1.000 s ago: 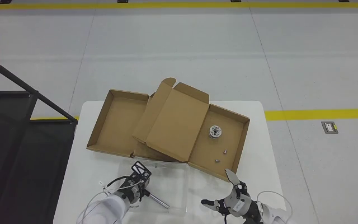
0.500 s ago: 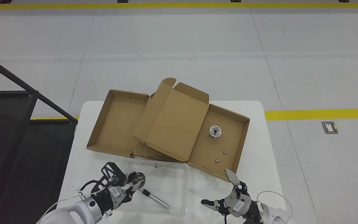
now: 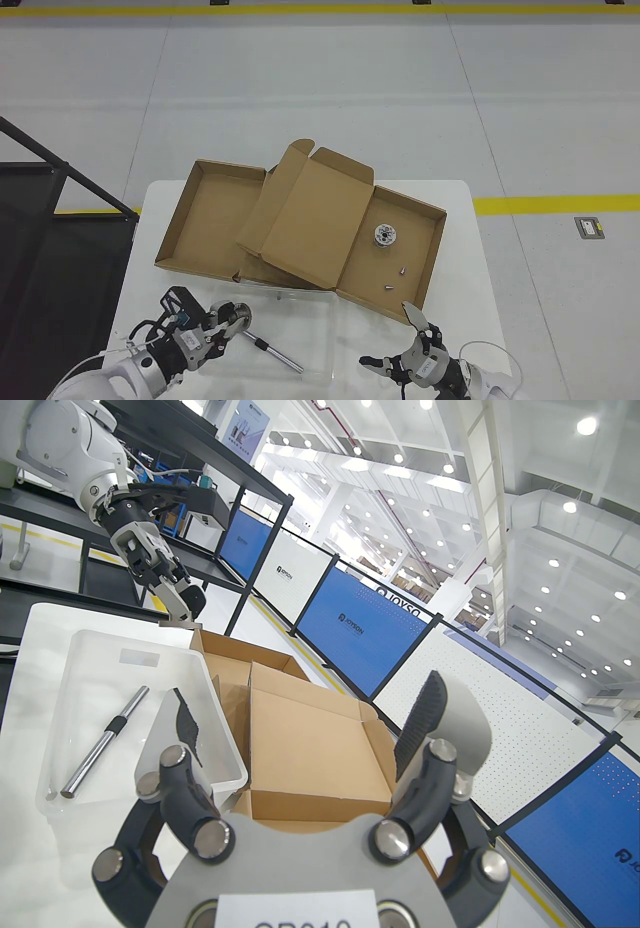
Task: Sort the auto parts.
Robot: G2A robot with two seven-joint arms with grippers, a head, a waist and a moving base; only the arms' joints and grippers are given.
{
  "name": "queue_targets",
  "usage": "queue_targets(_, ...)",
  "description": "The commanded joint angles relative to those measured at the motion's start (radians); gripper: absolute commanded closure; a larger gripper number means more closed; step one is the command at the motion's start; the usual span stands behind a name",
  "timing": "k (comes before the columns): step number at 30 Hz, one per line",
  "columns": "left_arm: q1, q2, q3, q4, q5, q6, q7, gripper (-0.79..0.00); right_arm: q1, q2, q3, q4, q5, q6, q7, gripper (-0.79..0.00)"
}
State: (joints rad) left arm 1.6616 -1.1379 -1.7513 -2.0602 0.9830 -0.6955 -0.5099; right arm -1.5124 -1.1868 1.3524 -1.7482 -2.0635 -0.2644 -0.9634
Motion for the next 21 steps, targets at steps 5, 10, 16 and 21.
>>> queue_targets(5,-0.057,0.006,0.029,0.051,-0.185,0.017,-0.050,0.000,0.000,0.000,0.000,0.000,0.000,0.000,0.000,-0.785)
queue_targets(10,-0.117,0.020,0.012,0.100,-0.479,0.021,-0.180,0.000,0.000,0.000,0.000,0.000,0.000,0.000,0.000,-0.785)
queue_targets(16,-0.188,0.040,0.014,0.187,-0.818,0.033,-0.333,0.000,0.000,0.000,0.000,0.000,0.000,0.000,0.000,-0.785)
queue_targets(21,-0.262,0.060,0.021,0.281,-1.154,0.055,-0.515,0.000,0.000,0.000,0.000,0.000,0.000,0.000,0.000,-0.785)
